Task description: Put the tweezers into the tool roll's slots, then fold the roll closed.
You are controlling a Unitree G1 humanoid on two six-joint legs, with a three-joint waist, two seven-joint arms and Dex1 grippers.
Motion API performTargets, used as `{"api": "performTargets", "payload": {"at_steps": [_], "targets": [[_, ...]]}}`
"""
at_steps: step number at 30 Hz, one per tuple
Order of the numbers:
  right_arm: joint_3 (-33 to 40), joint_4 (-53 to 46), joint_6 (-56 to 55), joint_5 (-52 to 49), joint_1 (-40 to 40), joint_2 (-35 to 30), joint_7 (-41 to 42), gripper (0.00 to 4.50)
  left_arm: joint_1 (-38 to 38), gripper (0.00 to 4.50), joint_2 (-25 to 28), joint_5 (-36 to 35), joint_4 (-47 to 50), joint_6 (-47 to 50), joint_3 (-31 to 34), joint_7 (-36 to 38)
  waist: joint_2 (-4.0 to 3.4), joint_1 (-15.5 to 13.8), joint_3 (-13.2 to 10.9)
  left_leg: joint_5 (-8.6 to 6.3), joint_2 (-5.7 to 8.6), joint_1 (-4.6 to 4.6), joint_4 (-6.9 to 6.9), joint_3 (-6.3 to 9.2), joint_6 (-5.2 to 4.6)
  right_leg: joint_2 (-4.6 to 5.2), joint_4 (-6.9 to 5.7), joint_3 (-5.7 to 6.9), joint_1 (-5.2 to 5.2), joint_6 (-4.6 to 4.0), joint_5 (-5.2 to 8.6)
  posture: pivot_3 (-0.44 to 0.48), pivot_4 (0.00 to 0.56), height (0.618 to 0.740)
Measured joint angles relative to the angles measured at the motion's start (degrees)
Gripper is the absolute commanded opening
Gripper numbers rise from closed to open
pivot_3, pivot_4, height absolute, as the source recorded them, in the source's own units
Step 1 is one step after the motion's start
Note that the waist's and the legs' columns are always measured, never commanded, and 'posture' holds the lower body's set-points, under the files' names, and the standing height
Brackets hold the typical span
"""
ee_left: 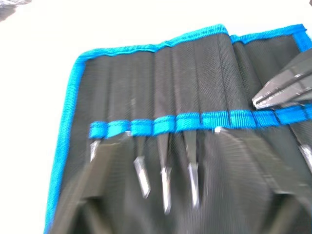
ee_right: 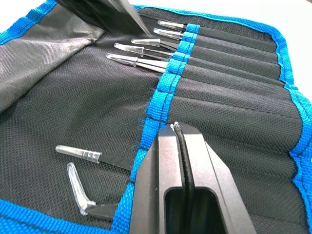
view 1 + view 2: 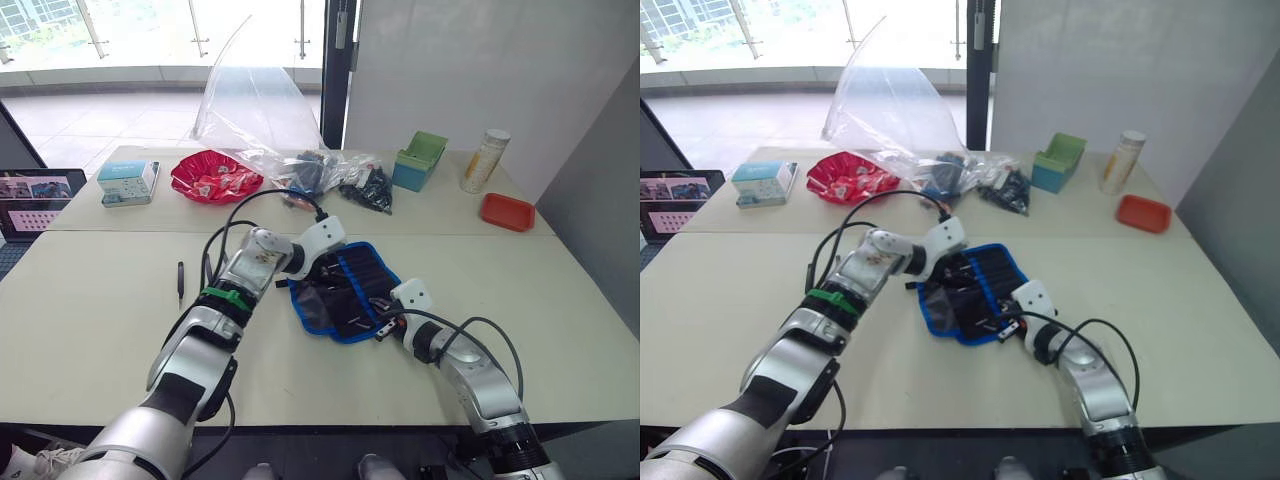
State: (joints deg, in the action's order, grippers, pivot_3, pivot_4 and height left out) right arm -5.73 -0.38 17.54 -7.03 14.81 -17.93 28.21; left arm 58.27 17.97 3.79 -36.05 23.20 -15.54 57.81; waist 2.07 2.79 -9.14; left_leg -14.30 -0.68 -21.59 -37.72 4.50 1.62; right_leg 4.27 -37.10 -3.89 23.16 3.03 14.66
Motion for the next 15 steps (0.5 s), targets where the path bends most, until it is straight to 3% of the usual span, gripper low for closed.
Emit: {"api": "performTargets", "payload": {"at_steps": [3,10,15], "targets": [[0.54,2.62,-3.98,-0.37,-0.22,1.6,0.0,0.0,-3.67,4.48,4.62,-1.42,2.2,-0.11,2.49,0.73,-0.02,0.29,0.0,0.0,-0.03,0.04,0.0,-0.02,0.0,-0.02,-0.04,-0.01,0.01,-0.01,0.0,0.0,0.15,0.738],[0.04,6.28,-10.27,-0.25,-0.37,0.88,1.83,0.0,-19.13,4.48,15.51,-9.76,13.99,-1.51,18.1,-1.88,-0.05,0.64,-0.01,0.0,-0.05,0.07,-0.01,0.0,0.01,0.04,-0.06,0.01,-0.03,-0.02,-0.01,0.0,0.15,0.738],[-0.73,9.09,-12.12,-0.23,0.82,-0.58,4.87,0.0,-36.01,4.48,16.96,-15.68,28.08,-0.75,29.93,-7.08,-0.06,0.12,0.0,-0.03,-0.13,0.22,0.0,-0.05,-0.01,0.0,-0.05,-0.01,-0.1,-0.03,-0.02,0.0,0.15,0.738]]}}
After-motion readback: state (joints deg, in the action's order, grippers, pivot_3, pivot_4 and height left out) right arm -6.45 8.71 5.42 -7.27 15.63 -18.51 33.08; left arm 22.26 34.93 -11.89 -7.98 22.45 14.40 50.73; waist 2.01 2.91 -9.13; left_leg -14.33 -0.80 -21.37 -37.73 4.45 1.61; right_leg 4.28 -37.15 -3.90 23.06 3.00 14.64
